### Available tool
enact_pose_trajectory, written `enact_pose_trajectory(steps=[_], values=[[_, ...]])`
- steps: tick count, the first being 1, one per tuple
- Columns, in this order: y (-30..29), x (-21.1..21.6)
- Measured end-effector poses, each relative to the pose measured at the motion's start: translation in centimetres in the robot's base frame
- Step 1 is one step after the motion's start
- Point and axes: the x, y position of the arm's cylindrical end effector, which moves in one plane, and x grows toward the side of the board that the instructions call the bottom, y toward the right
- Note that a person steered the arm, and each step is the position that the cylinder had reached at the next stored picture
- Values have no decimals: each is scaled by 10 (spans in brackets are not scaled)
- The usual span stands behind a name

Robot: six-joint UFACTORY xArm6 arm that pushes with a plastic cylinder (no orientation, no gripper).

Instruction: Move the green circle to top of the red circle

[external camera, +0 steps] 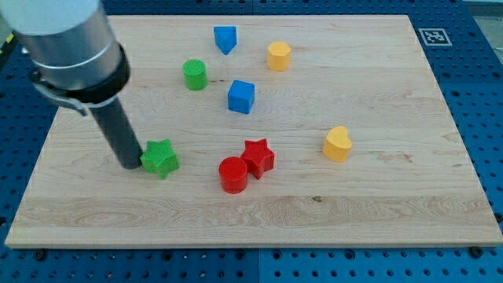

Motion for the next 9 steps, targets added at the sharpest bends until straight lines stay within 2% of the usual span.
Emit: enact_pose_trajectory(steps=[2, 3, 4, 5, 6, 7, 9], values=[[65, 1], [24, 4], [-44, -70], [-45, -171], [-21, -217], [28, -217], [44, -211]])
